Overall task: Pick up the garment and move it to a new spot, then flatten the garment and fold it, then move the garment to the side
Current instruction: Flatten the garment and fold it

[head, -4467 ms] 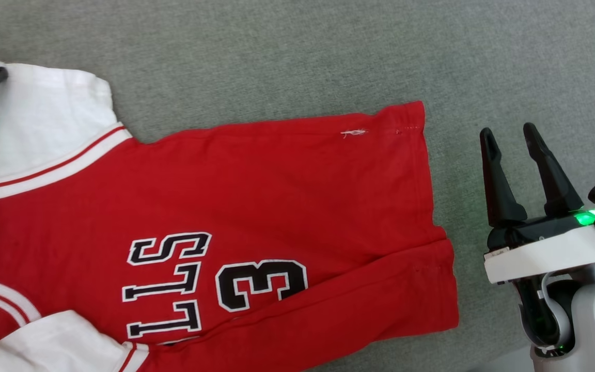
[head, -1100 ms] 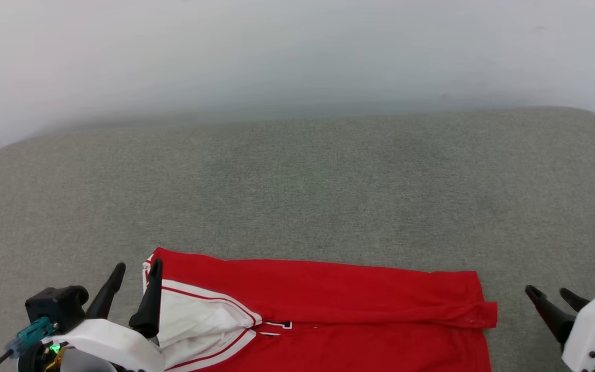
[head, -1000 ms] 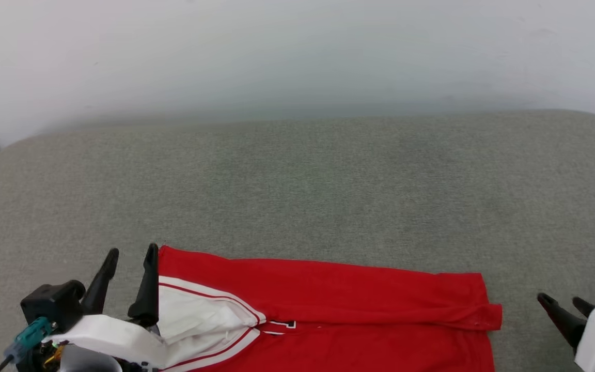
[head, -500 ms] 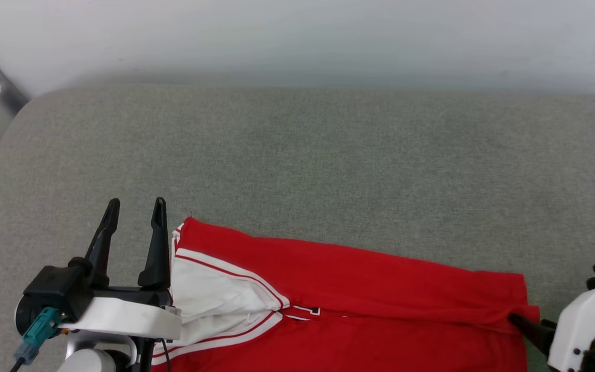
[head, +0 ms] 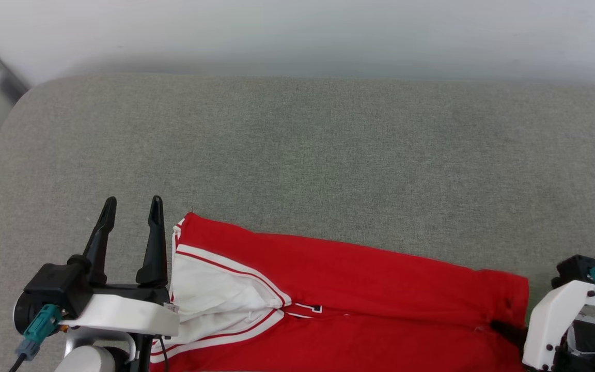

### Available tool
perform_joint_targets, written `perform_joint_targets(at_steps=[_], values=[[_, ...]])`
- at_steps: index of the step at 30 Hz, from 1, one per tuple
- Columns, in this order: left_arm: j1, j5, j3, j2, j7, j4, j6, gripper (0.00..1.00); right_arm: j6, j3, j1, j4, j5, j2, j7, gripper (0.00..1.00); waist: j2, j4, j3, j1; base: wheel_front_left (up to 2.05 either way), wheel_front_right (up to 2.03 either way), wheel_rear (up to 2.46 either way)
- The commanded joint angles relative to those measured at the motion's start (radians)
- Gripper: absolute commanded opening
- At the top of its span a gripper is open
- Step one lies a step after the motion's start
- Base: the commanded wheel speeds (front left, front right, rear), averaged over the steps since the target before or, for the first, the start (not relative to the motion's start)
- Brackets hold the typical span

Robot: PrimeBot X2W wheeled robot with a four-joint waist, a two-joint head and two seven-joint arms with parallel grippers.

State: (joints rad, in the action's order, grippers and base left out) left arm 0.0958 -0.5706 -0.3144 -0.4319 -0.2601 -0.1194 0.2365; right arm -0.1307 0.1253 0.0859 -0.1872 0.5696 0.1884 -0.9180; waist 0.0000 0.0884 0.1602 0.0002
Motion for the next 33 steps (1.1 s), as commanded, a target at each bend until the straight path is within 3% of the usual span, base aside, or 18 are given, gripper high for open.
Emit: perform_joint_targets(at_steps=[1,12,18,24,28,33], values=[[-0.006,0.001,0.000,0.000,-0.004,0.006,0.002,1.00,0.000,-0.034,0.003,-0.014,0.014,-0.002,0.005,0.00,0.0000,-0.008,-0.012,-0.0002,0.00,0.00,0.00],[-0.043,0.019,-0.009,-0.021,0.025,-0.001,0.036,1.00,0.000,-0.047,0.049,0.039,0.038,0.087,0.022,0.00,0.0000,-0.049,-0.066,-0.0002,0.00,0.00,0.00],[-0.052,0.024,-0.013,-0.025,0.033,-0.011,0.047,1.00,0.000,0.048,0.054,0.041,0.018,0.110,0.009,0.00,0.0000,-0.067,-0.074,-0.0002,0.00,0.00,0.00],[-0.055,0.028,-0.017,-0.025,0.034,-0.018,0.055,1.00,0.000,0.228,0.055,0.072,-0.029,0.124,-0.028,0.00,0.0000,-0.085,-0.072,-0.0002,0.00,0.00,0.00],[-0.055,0.026,-0.018,-0.025,0.033,-0.018,0.054,1.00,0.000,0.311,0.068,0.106,-0.033,0.096,-0.067,0.00,0.0000,-0.096,-0.069,-0.0002,0.00,0.00,0.00],[-0.053,0.023,-0.022,-0.023,0.033,-0.014,0.054,1.00,0.000,0.329,0.085,0.139,0.020,-0.010,-0.168,0.00,0.0000,-0.106,-0.072,-0.0002,0.00,0.00,0.00]])
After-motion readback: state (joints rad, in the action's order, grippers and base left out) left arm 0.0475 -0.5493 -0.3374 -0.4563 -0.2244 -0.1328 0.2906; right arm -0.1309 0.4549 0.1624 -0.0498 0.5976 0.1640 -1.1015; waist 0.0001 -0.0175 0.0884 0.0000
